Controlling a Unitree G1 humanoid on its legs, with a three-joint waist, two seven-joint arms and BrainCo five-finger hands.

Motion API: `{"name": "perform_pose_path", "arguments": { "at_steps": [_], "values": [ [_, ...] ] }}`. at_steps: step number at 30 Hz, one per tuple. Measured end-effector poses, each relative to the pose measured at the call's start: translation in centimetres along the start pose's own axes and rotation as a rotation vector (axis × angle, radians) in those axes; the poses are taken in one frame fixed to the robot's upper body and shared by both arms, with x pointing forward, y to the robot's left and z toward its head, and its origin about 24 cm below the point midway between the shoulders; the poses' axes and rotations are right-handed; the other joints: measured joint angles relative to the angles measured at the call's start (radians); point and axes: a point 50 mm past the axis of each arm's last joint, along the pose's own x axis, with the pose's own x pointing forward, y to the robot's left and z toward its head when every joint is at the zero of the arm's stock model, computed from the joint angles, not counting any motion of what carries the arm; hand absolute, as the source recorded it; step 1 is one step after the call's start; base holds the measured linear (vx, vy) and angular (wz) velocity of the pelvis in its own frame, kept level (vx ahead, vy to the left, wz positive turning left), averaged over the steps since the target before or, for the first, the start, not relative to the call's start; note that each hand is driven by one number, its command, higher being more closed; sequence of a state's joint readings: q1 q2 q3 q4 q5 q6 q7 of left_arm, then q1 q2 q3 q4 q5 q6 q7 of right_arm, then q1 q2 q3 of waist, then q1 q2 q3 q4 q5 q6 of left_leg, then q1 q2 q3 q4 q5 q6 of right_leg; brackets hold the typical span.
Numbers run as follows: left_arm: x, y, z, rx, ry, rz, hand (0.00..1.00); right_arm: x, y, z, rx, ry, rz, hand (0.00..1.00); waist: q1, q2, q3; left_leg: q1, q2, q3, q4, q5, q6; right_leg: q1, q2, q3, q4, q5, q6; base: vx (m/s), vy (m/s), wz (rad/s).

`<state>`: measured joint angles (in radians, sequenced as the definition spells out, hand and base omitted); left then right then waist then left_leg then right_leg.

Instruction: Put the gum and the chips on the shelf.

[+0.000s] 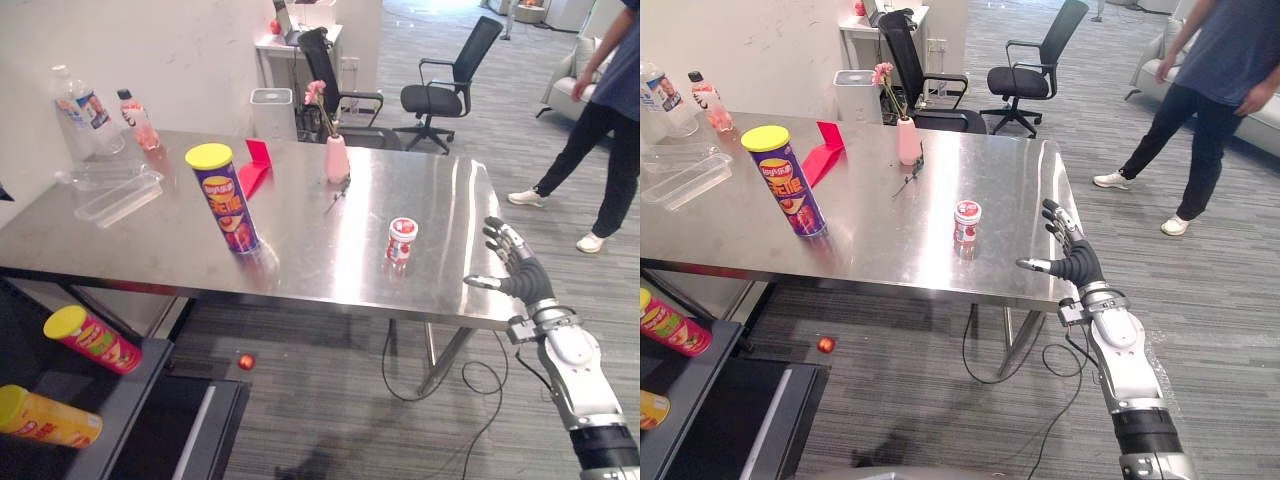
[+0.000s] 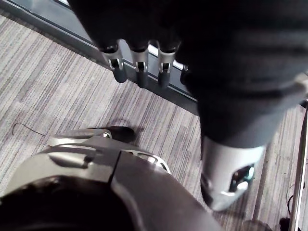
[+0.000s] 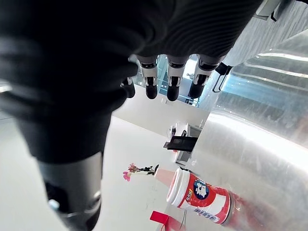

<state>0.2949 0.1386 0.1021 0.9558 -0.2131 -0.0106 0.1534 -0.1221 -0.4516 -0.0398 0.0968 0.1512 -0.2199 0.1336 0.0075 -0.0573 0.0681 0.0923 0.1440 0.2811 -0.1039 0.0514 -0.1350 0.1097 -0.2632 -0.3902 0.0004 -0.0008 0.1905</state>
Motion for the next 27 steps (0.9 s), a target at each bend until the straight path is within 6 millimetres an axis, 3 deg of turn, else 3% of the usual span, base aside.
{"name": "perform_pose_path", "arguments": {
  "at_steps": [13, 27],
  "values": [
    [-0.1, -0.5, 0.1, 0.009, -0.004, -0.017, 0.00, 0.7, -0.8, -3.1, -0.057, 0.158, -0.104, 0.00, 0.023, 0.018, 0.027, -0.004, -0.006, -0.055, -0.001, 0.006, 0.003, 0.040, -0.001, -0.052, -0.014, -0.003, -0.003, 0.00, -0.003, 0.12],
    [-0.1, -0.7, 0.6, 0.002, -0.025, -0.022, 0.00, 2.4, -0.8, -3.5, -0.056, 0.185, -0.098, 0.00, 0.030, 0.027, 0.067, -0.021, -0.014, -0.103, 0.000, 0.011, 0.005, 0.060, -0.003, -0.099, -0.018, -0.004, -0.005, 0.01, -0.006, 0.09]
  ]
}}
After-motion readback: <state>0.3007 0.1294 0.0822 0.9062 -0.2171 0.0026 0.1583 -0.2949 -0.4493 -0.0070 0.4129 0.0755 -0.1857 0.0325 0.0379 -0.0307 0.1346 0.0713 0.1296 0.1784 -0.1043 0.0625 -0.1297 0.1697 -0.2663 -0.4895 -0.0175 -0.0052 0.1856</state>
